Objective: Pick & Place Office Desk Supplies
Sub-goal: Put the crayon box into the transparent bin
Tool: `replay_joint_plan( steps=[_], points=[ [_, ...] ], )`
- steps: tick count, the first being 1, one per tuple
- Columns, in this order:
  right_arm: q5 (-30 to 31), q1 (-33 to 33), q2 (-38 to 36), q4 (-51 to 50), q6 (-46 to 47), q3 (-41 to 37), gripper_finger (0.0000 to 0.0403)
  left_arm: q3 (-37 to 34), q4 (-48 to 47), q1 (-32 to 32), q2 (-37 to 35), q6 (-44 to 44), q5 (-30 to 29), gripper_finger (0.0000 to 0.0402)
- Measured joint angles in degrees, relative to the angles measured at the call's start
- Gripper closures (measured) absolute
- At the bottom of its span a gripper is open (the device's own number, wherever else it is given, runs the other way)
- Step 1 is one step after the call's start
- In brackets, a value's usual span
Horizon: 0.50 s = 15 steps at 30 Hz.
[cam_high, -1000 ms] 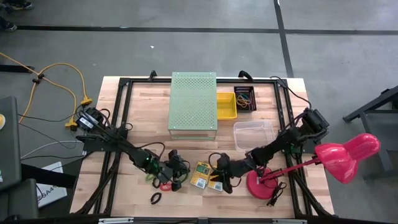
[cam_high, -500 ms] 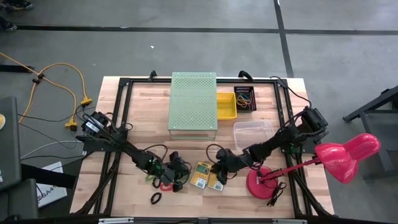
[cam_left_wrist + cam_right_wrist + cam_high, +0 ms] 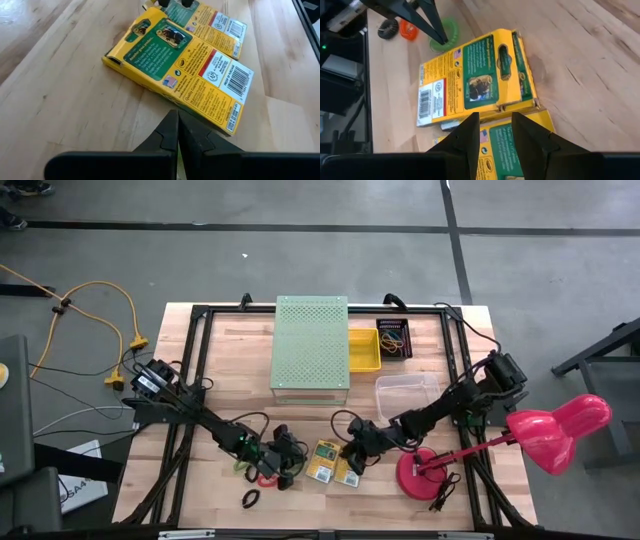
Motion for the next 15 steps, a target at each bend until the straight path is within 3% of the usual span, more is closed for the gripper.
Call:
replay_joint_plan(
  steps=[7,15],
  points=[
    [-0.6,0.21,-0.02,-0.61,0.47,0.0,0.0302,0.0,0.0,0.0,0.0,-0.17,0.19,0.0401],
    [4.01,2.88,-0.04,-1.37,-14.26,0.0,0.0302,0.04,0.0,0.0,0.0,-0.17,0.16,0.0401]
  ],
)
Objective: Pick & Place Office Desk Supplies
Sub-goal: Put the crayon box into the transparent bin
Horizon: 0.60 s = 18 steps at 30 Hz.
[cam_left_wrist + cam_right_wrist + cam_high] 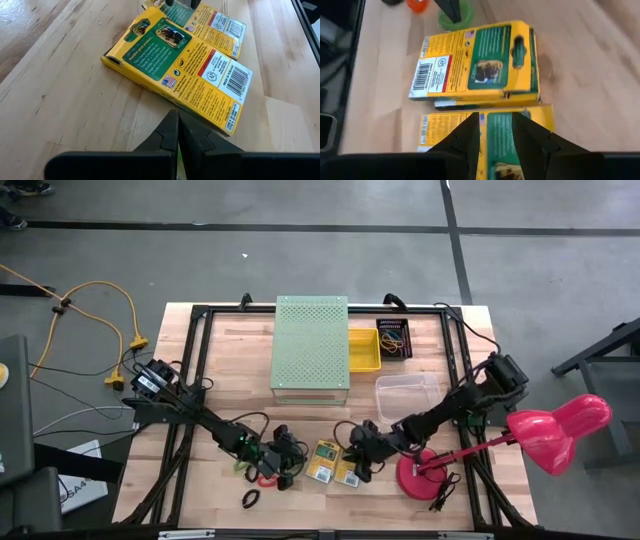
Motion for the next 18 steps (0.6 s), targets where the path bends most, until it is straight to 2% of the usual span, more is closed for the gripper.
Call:
replay_joint_plan(
  steps=[9,18],
  points=[
    [5.72,3.08,0.0,0.43,-15.14,0.0,0.0302,0.0,0.0,0.0,0.0,-0.22,-0.02,0.0401],
    [10.99,6.05,0.0,0.69,-42.94,0.0,0.0302,0.0,1.51,0.0,0.0,-1.4,-0.02,0.0401]
  ],
)
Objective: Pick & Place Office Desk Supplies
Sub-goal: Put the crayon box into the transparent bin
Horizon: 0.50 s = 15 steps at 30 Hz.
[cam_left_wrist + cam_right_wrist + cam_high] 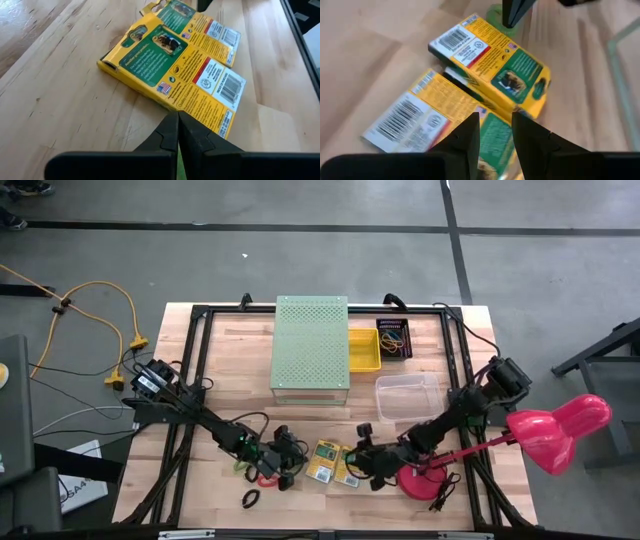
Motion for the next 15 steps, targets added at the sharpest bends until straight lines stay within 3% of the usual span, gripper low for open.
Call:
replay_joint_plan(
  steps=[6,15],
  points=[
    [2.05,0.42,0.0,2.19,-9.55,0.0,0.0302,0.02,1.18,0.0,0.0,-0.46,0.0,0.0401],
    [0.72,-0.23,3.09,6.87,-14.03,0.22,0.0298,0.02,0.72,0.0,0.0,-1.9,0.09,0.0401]
  ],
)
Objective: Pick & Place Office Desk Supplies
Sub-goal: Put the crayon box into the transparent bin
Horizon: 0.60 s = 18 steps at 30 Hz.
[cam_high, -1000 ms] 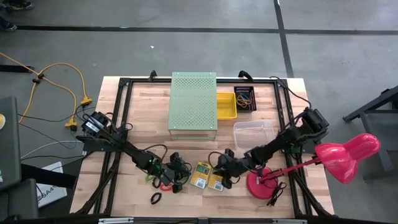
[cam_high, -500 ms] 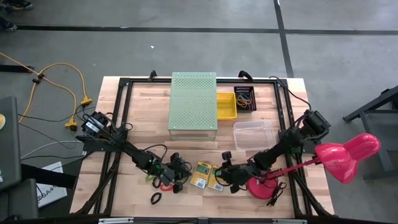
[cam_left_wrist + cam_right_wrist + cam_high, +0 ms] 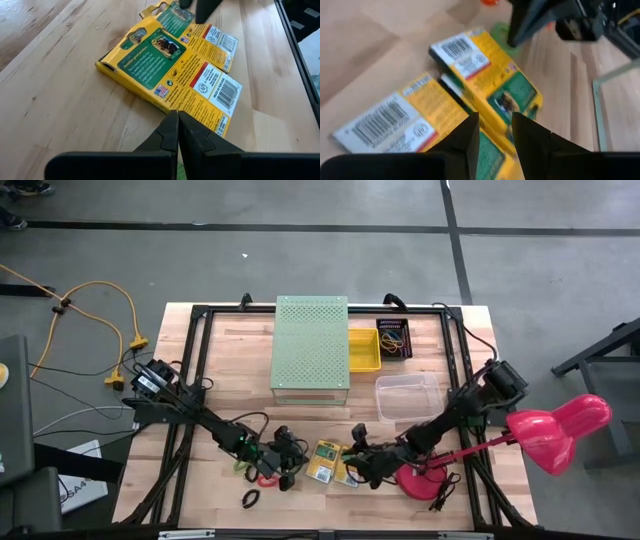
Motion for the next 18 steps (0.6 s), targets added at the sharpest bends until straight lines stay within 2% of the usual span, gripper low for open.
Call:
replay_joint_plan(
  steps=[5,18],
  points=[
    [0.47,0.02,2.25,0.48,-2.67,1.92,0.0286,0.0,-0.14,0.0,0.0,-0.15,0.0,0.0401],
    [0.89,-0.42,2.43,-1.57,-4.66,2.66,0.0276,0.0,-1.54,0.0,0.0,-5.21,0.06,0.0401]
  ],
)
